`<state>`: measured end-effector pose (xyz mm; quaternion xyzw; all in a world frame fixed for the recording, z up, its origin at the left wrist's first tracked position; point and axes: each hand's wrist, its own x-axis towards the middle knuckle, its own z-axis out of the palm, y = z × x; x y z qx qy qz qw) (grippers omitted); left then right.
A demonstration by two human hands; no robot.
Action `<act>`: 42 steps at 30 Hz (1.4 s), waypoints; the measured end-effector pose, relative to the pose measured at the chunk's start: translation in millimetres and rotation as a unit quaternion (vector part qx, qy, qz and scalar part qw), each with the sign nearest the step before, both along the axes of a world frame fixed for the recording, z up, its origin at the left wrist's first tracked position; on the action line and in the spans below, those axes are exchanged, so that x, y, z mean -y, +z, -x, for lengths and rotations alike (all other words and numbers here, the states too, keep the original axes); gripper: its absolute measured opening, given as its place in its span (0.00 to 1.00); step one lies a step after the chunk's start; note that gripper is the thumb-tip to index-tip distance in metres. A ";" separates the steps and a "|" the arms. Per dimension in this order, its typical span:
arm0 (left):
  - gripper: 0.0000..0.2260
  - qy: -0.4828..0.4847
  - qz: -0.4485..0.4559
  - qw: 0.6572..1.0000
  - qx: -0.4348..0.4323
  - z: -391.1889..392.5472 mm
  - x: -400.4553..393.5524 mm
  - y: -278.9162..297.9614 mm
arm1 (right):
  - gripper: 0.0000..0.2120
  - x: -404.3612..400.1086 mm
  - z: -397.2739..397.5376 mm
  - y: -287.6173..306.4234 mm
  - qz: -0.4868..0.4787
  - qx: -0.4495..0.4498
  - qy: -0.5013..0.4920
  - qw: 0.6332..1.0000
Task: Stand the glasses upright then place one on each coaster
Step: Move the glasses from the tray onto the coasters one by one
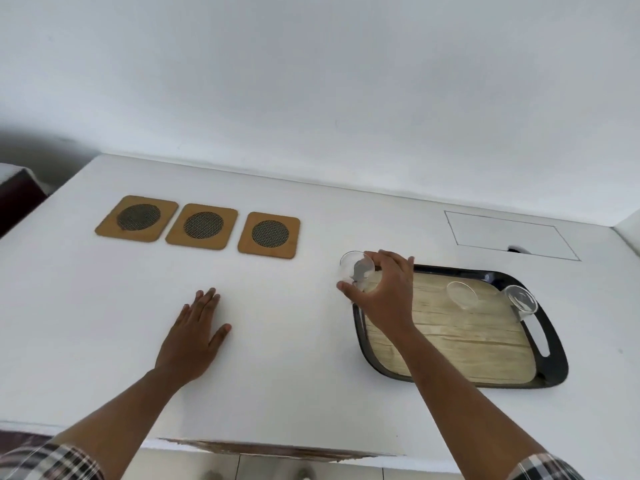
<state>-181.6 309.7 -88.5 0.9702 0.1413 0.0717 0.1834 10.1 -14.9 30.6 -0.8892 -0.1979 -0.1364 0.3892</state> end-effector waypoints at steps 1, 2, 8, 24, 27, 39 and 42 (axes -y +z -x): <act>0.35 0.001 -0.001 1.000 0.001 1.9 -7.0 1.3 | 0.38 -10.6 3.5 -0.6 -0.005 -0.003 0.012 1.000; 0.34 0.000 -0.004 1.000 0.004 3.4 -14.8 2.8 | 0.37 -21.7 7.5 -1.3 -0.011 -0.006 0.022 1.000; 0.30 0.028 0.023 0.999 0.020 2.4 -73.8 9.4 | 0.35 -94.8 32.0 -6.6 -0.016 -0.021 0.047 0.999; 0.31 0.025 -0.008 0.999 -0.030 17.9 -266.9 8.3 | 0.33 -305.1 71.1 -4.9 -0.038 -0.057 0.031 0.997; 0.35 0.042 -0.009 0.997 -0.058 25.3 -283.7 -1.3 | 0.32 -333.9 69.0 -6.4 -0.031 -0.053 0.039 0.997; 0.35 0.051 -0.023 0.998 -0.026 31.4 -285.1 -9.4 | 0.33 -446.9 37.4 -7.4 -0.052 -0.071 0.075 0.993; 0.35 0.054 -0.018 0.998 -0.027 30.4 -285.3 -8.9 | 0.35 -473.1 27.6 -12.5 -0.056 -0.078 0.078 0.992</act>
